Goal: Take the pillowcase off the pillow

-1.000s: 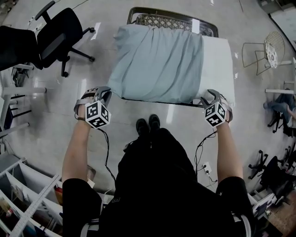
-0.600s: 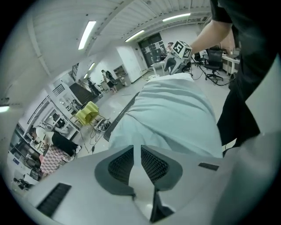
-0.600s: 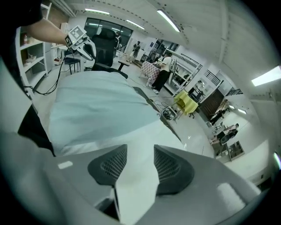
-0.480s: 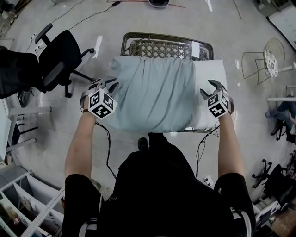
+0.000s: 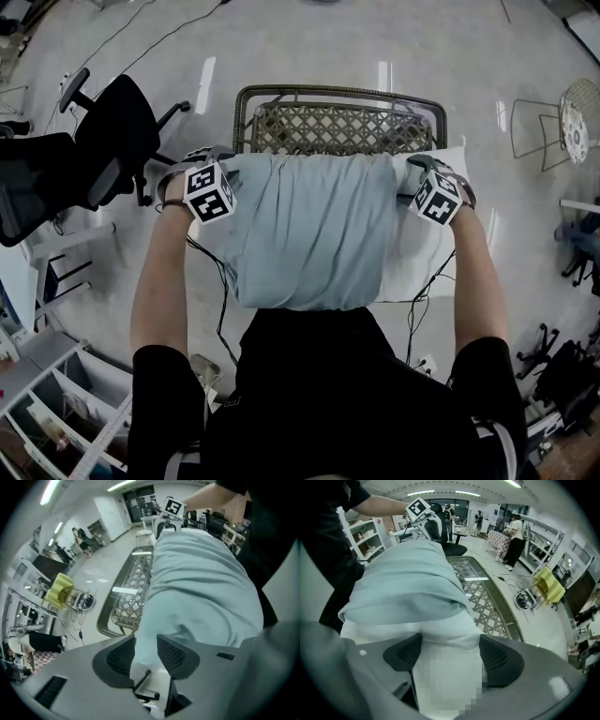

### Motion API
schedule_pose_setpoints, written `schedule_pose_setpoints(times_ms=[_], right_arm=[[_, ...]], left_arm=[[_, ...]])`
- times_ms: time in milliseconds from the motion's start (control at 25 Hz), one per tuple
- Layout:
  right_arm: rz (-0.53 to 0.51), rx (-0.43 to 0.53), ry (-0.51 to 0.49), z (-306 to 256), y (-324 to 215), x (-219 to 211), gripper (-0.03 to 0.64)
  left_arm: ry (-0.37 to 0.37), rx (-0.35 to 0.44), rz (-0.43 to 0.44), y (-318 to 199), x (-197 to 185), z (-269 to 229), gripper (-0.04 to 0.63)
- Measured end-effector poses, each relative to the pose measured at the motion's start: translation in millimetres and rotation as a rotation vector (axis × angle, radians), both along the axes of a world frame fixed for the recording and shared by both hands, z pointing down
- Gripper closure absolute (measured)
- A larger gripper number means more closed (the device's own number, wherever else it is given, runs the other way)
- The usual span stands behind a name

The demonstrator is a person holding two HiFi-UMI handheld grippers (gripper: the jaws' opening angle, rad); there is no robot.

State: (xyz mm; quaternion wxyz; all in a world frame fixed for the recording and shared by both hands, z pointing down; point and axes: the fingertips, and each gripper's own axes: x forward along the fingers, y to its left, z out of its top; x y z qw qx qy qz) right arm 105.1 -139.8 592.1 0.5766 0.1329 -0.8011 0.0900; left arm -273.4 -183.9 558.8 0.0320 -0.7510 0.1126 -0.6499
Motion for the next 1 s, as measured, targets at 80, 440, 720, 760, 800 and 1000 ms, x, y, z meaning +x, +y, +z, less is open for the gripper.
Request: schedule_pose_setpoints(times_ms=[80,440,720,760,800,1000], right_arm=[[-0.036,-0.055,-0.011,6.0,0.1,-3.1,0.201],[-0.077,-0.251,-0.014,26.2,9.0,-10.8,0.202],[-0.032,-0.306,0.015,1.2,20.0,1.5,0.415],[0.0,-0.306,0.002,-3.9,20.4,5.1,0.433],[0.03,-0.302,-0.009,-7.6,21.2,8.5,0.445],[0.114,-0.242,-0.025,-14.3,20.8,24.8,0.472]], left_arm=[[-0.059,-0.066,0.034,1.5,-16.4,15.4,0.442],[-0.145,-0.211,0.17,-8.4,-29.0,73.7,0.45],[-0.25,-0.129,0.182,-13.8,-77.0,70.5,0.588],[-0.274,-0.124,0.169,-13.0,-93.6,67.7,0.588],[-0.289,-0.124,0.144,-11.4,-111.1,64.2,0.588],[-0.265,-0.091,0.045,0.4,-166.5,40.3,0.588]])
